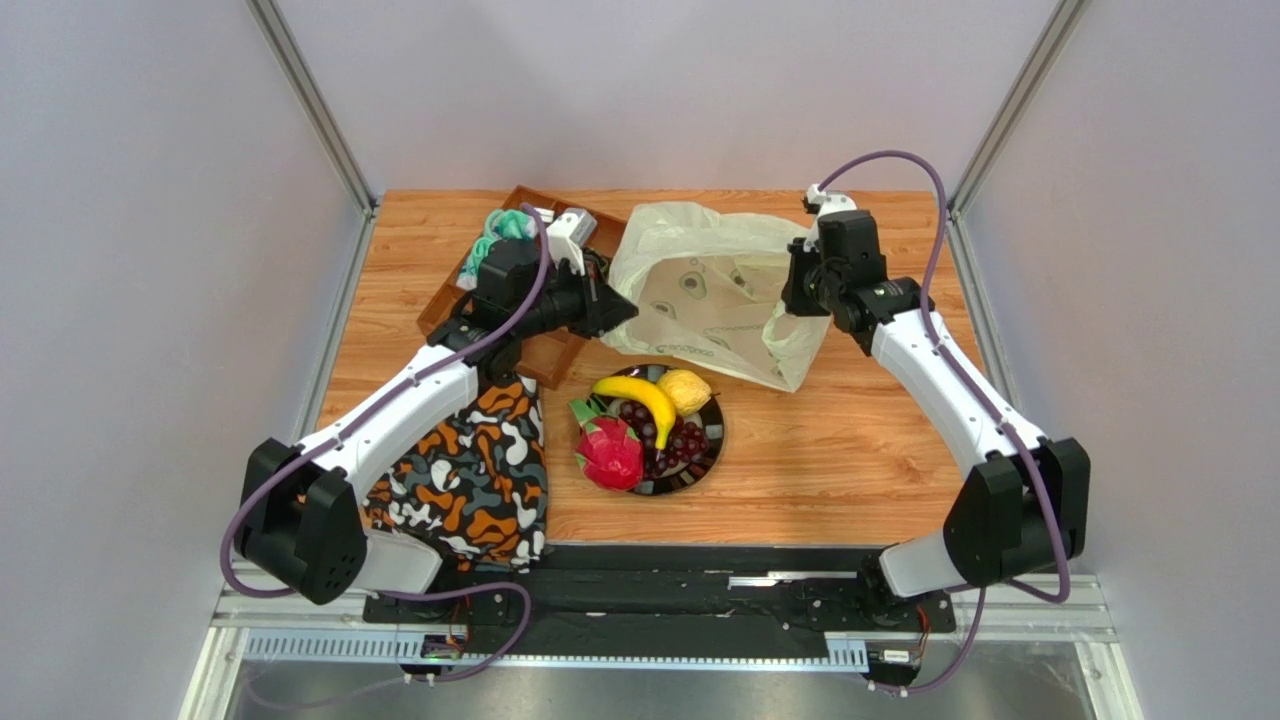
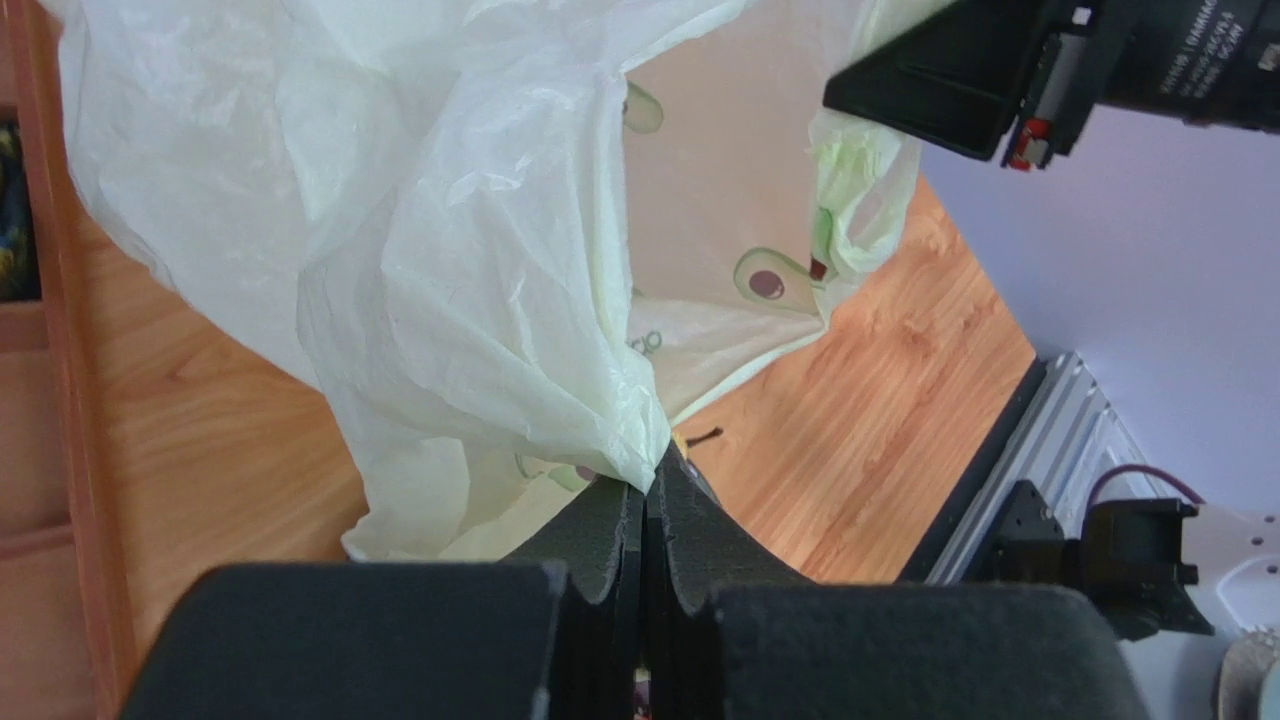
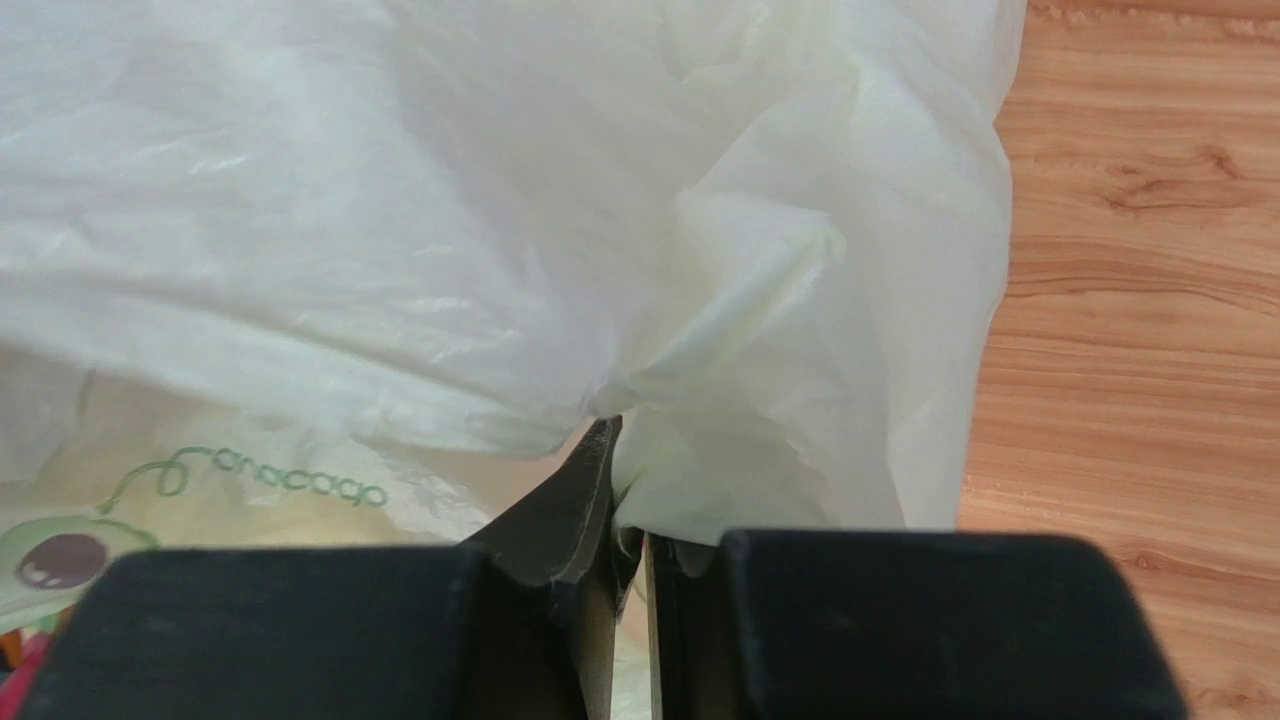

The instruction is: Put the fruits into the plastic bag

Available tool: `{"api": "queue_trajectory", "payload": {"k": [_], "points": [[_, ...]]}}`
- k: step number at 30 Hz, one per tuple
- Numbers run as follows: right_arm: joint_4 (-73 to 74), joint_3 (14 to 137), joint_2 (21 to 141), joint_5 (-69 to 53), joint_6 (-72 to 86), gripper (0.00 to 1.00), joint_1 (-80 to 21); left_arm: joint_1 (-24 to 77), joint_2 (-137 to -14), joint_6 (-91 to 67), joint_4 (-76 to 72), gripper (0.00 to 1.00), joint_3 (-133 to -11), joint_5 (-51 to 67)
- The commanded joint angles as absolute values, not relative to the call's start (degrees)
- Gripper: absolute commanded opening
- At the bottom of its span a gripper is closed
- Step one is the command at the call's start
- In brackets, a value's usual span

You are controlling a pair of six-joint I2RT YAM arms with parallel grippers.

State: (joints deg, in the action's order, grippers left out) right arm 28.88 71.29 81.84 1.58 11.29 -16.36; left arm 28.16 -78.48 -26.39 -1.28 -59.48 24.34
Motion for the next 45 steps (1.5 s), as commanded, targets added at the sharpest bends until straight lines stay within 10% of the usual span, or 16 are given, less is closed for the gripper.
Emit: {"api": "queue_trajectory", "payload": {"k": [1,8,14,26,45], "points": [[27.8,73.9,84.1,4.3,10.8,0.16,-16.3,28.5,-73.8,-22.8,8.5,0.0,-60.3,25.1],[27.7,72.9,82.3,1.3,12.1,0.61,-16.4,28.5,-73.6,-21.6,10.8,0.0,-60.2,22.5],[26.6,69.2,71.3,2.1,12.3,0.73,-16.4,28.5,-73.4,-20.4,12.2,0.0,-60.6,20.7],[20.9,58.8,55.5,-6.5,18.9,0.71,-22.0,28.5,-73.5,-21.4,14.1,0.0,-62.6,22.5],[14.9,51.3,71.9,-8.0,26.1,0.56,-43.7,28.5,-74.6,-18.8,18.5,0.0,-63.9,21.9]]}}
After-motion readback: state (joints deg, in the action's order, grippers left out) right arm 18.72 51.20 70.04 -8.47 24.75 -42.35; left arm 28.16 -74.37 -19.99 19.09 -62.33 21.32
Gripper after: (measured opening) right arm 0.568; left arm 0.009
